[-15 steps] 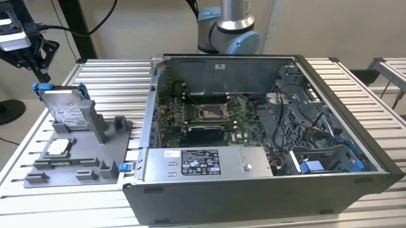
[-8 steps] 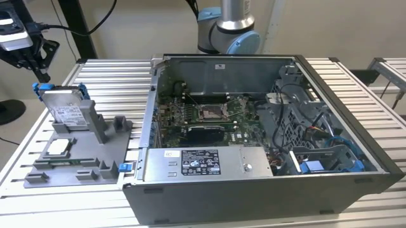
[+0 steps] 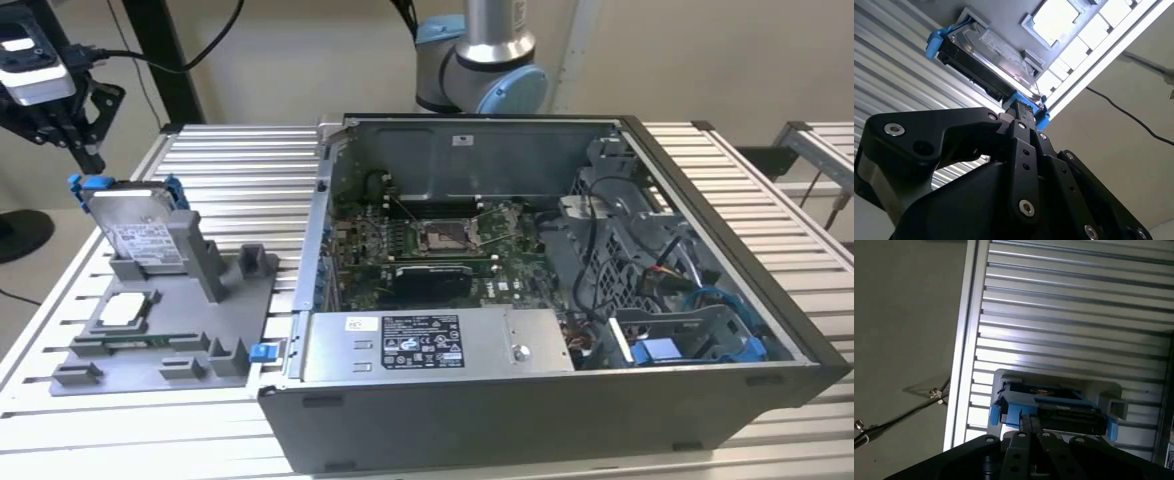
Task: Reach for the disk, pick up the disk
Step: 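Reach for the disk, then pick up the disk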
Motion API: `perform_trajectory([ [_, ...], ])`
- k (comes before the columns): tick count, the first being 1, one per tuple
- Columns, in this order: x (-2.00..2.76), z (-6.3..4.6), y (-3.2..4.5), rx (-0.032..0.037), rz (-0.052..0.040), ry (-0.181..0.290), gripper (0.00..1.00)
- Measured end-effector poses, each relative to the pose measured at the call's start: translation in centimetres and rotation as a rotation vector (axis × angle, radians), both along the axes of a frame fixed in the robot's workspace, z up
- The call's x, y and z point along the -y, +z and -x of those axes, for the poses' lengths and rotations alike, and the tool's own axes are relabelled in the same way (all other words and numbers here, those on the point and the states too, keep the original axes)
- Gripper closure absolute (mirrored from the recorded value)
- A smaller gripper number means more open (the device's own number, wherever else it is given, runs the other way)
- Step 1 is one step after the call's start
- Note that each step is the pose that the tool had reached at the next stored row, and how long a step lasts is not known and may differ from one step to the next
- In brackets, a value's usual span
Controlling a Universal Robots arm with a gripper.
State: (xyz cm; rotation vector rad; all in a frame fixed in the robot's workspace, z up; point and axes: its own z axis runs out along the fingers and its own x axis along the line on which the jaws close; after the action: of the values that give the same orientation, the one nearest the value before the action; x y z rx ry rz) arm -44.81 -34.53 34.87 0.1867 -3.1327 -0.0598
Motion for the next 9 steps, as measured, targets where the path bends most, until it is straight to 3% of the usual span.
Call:
perform_trajectory([
  [9, 0.00, 0.00, 0.00, 0.0000, 0.0000, 0.011, 1.00],
])
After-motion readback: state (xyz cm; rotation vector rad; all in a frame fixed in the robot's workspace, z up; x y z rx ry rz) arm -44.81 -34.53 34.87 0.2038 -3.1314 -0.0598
